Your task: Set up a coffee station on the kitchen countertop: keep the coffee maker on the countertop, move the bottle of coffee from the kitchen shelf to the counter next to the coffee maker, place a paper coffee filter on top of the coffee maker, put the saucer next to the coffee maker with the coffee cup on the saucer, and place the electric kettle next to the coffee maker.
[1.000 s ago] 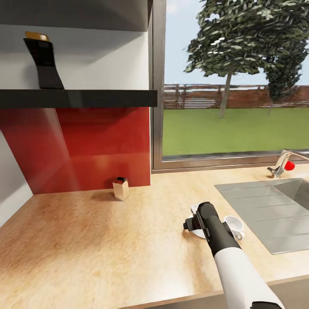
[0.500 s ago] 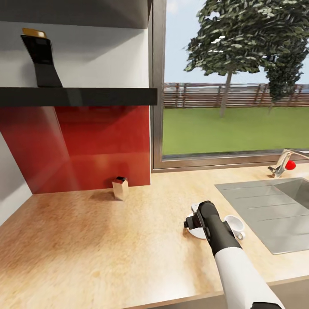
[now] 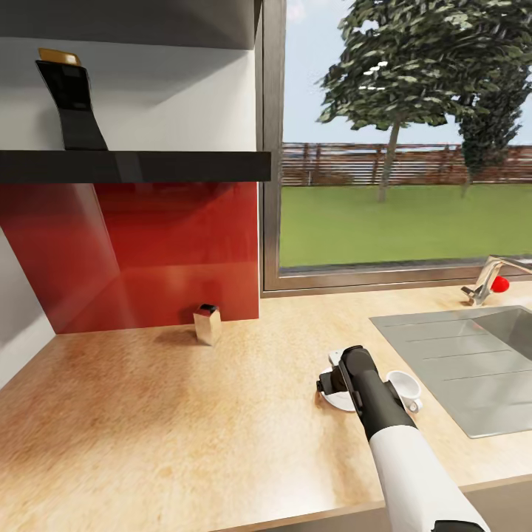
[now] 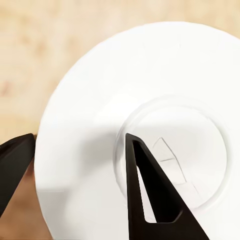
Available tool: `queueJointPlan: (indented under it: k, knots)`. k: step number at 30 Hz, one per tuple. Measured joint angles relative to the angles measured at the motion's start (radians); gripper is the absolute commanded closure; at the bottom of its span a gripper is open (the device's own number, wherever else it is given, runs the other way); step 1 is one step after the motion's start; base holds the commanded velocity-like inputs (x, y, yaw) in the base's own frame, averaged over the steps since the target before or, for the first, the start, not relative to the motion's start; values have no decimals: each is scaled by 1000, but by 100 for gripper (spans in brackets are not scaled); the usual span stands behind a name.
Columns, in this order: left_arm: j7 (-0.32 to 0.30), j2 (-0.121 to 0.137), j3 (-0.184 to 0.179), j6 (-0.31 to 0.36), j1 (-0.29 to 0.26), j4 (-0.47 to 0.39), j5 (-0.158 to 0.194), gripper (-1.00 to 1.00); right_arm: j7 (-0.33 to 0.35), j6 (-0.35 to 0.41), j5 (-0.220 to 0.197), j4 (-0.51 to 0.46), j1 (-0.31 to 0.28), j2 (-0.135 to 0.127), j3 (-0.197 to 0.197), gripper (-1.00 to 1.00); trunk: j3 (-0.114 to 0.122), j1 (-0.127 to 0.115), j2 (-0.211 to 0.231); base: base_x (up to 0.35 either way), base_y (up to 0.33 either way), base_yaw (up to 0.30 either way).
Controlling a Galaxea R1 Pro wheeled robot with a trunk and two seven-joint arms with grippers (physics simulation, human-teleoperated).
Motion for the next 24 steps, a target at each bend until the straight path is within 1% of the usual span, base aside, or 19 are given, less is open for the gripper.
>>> queueJointPlan:
  k: [9, 13, 24]
  knots:
    - [0, 1, 0, 0, 0, 3, 0, -100, -1, -1, 7, 1, 0, 4, 2, 100, 0, 0, 0, 0, 0, 0]
    - [0, 1, 0, 0, 0, 4, -1, -100, -1, 0, -5, 11, 0, 5, 4, 100, 12, -15, 28, 0, 0, 0]
    - [0, 4, 0, 7, 0, 5, 0, -100, -1, 1, -6, 40, 0, 8, 5, 100, 47, -57, 105, 0, 0, 0]
